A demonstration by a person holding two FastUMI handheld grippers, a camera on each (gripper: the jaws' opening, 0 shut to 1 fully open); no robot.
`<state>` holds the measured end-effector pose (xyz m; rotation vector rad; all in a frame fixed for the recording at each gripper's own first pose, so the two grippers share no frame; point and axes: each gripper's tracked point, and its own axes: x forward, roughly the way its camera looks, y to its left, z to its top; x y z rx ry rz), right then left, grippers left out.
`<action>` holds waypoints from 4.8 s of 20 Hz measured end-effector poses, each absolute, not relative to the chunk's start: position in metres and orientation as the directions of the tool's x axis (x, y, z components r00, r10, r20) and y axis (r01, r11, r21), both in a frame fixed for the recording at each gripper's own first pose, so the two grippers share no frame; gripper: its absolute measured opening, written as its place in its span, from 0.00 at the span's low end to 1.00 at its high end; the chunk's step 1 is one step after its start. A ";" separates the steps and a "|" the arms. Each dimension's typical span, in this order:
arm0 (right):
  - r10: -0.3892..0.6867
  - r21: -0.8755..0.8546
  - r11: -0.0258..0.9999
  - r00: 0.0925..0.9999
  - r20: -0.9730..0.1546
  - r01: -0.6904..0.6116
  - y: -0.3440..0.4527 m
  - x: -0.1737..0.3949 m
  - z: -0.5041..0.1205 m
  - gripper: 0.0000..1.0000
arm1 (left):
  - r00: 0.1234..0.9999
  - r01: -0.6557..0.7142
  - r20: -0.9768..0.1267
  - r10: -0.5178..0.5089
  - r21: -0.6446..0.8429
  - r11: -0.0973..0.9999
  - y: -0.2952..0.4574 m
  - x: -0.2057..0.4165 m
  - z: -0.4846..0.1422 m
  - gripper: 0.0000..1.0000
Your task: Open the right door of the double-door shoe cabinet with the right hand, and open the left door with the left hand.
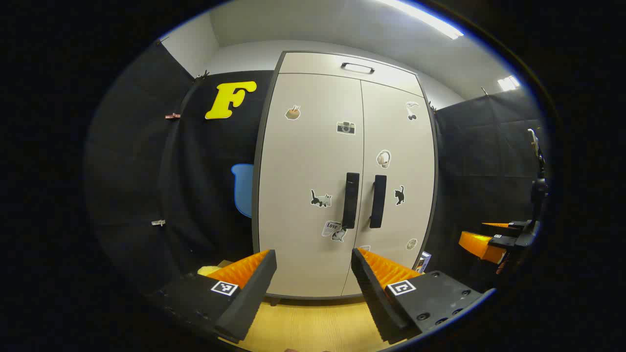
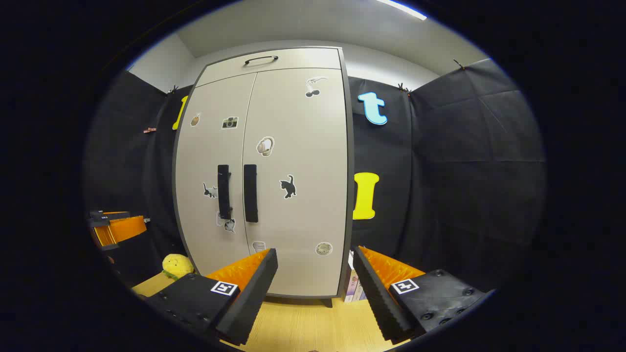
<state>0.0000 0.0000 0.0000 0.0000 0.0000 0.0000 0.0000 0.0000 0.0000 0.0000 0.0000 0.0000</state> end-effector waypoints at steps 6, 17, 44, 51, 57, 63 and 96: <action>0.009 0.021 1.000 1.000 -0.021 -0.008 0.005 0.000 -0.005 0.98 | 1.000 0.008 0.006 -0.008 0.030 1.000 -0.001 -0.001 0.002 0.95; 0.016 0.008 1.000 0.999 -0.039 -0.016 0.015 0.005 -0.008 0.98 | 0.999 0.031 0.003 -0.032 0.043 0.999 -0.006 -0.005 -0.002 0.95; 0.151 0.012 0.988 0.984 0.091 -0.153 0.127 0.162 0.101 0.97 | 0.992 -0.103 -0.071 0.102 -0.005 0.995 0.045 -0.036 -0.035 0.95; 0.114 0.000 0.993 0.993 -0.034 -0.114 0.139 0.206 0.057 0.98 | 0.985 -0.142 -0.104 0.139 -0.021 0.990 0.060 -0.042 -0.047 0.95; 0.095 0.039 0.995 0.995 -0.039 -0.094 0.149 0.211 0.055 0.75 | 0.983 -0.147 -0.111 0.144 -0.013 0.989 0.068 -0.041 -0.049 0.95; 0.147 0.037 0.989 0.988 -0.044 -0.145 0.158 0.210 0.050 0.36 | 0.984 -0.140 -0.112 0.138 -0.010 0.990 0.071 -0.049 -0.049 0.95; 0.151 0.039 0.988 0.987 -0.051 -0.149 0.094 0.108 0.052 0.09 | 0.991 0.086 -0.104 -0.085 0.008 0.996 0.034 -0.077 -0.047 0.95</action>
